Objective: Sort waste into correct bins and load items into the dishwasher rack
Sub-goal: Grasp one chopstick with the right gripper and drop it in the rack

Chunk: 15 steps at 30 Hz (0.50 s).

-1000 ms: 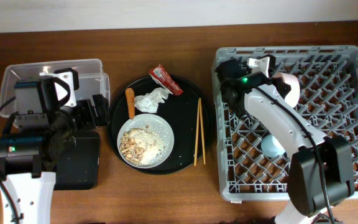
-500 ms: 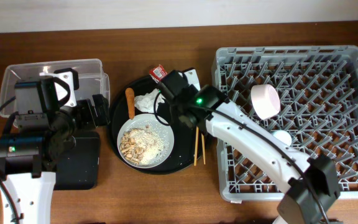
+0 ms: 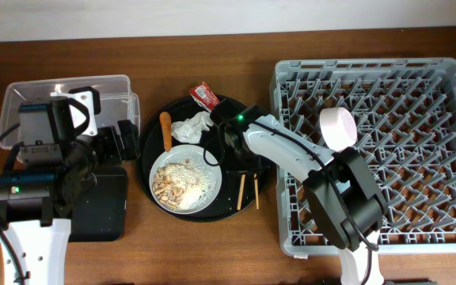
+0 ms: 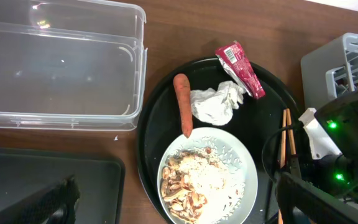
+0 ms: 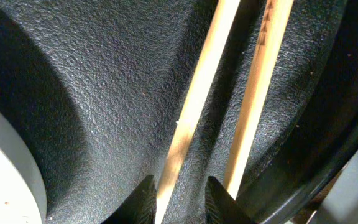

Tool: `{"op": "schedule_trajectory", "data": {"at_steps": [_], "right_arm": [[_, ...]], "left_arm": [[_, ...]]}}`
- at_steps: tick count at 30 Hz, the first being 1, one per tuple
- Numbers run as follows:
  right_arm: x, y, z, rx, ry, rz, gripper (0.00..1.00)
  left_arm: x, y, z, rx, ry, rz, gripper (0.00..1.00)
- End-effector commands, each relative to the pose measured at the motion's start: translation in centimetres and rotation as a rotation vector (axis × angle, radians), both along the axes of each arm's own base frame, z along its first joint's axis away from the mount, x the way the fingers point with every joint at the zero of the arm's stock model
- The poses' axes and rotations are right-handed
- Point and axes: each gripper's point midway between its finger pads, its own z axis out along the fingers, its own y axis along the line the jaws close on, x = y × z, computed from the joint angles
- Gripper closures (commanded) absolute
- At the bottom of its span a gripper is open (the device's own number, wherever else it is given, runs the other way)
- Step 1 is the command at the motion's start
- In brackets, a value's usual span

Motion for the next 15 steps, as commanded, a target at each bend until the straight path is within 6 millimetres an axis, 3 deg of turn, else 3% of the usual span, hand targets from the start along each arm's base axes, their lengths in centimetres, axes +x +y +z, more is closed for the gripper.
{"op": "schedule_trajectory", "data": {"at_steps": [1,7,8,9,11,13,15], "right_arm": [[-0.7,-0.2,-0.5,0.01,0.033,-0.027,0.74],[-1.7,0.6,-1.6,0.051,0.081,-0.105,0.8],[-1.7,0.5,-1.7,0.049,0.084,-0.107,0.92],[-1.7,0.3,-1.5,0.047,0.085,-0.11,0.96],[-0.7,0.3,0.0,0.075,0.049,-0.093,0.96],[0.6,0.7,3.0,0.127,-0.024,-0.054,0.96],[1.5,-0.1,4.8,0.117,-0.094,-0.055,0.93]], "left_arm": [[0.1,0.2,0.5,0.001,-0.014,0.014,0.0],[0.1,0.2,0.5,0.001,-0.014,0.014,0.01],[0.1,0.2,0.5,0.001,-0.014,0.014,0.01],[0.1,0.2,0.5,0.001,-0.014,0.014,0.0],[0.1,0.2,0.5,0.001,-0.014,0.014,0.01],[0.1,0.2,0.5,0.001,-0.014,0.014,0.0],[0.1,0.2,0.5,0.001,-0.014,0.014,0.0]]}}
